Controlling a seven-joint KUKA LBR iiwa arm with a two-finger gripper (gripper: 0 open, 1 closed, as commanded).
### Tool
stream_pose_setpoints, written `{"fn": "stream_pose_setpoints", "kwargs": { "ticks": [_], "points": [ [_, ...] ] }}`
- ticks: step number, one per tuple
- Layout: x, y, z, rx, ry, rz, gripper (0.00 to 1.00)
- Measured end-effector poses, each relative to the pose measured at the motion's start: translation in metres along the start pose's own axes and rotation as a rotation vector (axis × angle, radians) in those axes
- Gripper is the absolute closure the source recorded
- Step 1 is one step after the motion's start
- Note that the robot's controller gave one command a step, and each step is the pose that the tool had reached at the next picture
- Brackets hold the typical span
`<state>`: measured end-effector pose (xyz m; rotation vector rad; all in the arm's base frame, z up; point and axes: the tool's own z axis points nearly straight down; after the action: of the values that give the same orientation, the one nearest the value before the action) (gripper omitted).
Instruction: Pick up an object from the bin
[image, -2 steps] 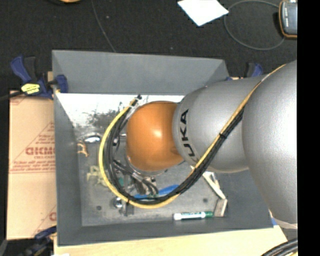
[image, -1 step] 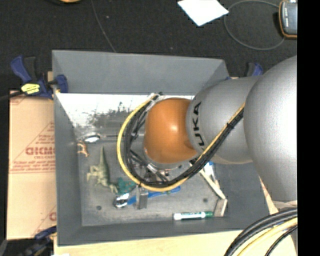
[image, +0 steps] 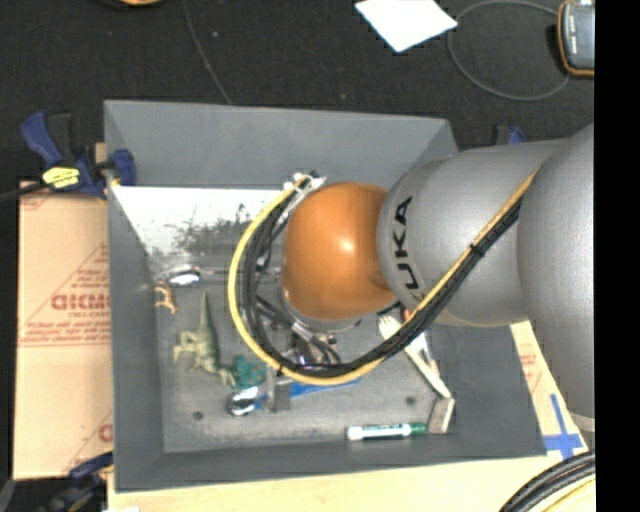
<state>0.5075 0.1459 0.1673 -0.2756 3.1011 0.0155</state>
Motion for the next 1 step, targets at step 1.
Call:
{"fn": "stream_pose_setpoints", "kwargs": {
  "ticks": [1],
  "points": [
    [0.0067,-0.0181,0.0105,0.000,0.004,0.043,0.00]
  ]
}}
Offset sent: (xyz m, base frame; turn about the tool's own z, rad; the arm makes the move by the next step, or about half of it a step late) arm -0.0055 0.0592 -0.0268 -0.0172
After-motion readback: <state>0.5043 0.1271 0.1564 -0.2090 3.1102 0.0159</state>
